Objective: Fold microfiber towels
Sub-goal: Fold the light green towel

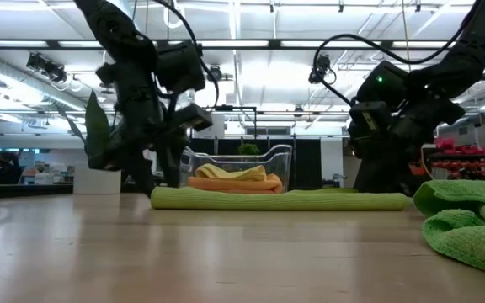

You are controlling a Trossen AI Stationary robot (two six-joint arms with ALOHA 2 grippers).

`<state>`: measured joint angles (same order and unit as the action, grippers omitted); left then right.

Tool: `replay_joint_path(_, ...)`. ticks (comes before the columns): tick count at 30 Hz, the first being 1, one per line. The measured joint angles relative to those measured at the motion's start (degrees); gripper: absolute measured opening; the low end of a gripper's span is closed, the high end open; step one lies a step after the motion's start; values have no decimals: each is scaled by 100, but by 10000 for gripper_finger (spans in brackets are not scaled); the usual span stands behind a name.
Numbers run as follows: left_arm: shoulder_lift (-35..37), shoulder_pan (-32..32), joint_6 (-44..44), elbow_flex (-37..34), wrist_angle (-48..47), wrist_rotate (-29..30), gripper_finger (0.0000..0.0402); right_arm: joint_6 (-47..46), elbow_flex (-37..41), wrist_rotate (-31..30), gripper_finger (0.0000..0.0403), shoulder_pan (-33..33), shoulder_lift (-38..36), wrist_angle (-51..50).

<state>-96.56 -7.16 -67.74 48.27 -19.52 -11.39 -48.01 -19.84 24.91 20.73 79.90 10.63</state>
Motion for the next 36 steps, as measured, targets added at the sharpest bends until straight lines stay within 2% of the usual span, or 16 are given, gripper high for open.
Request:
replay_joint_path(5,-142,-13,-39,17,172,-145,157,19,2,-110,58,-2,69,28)
replay_joint_path(13,-156,-107,-65,-5,322,-191,147,132,-55,-283,5,-9,385,216)
replay_joint_path(18,-170,-96,-103,-13,553,-128,137,197,-304,-407,16,-143,525,134)
replay_joint_path(27,-196,-89,-29,-14,996,95,132,487,-762,-430,8,-448,1189,140)
replay_joint_path(30,-194,-63,-20,-6,1146,147,107,501,-765,-473,7,-489,1217,124)
replay_joint_path(36,-192,7,-36,-6,1244,263,14,513,-743,-492,5,-427,1034,9)
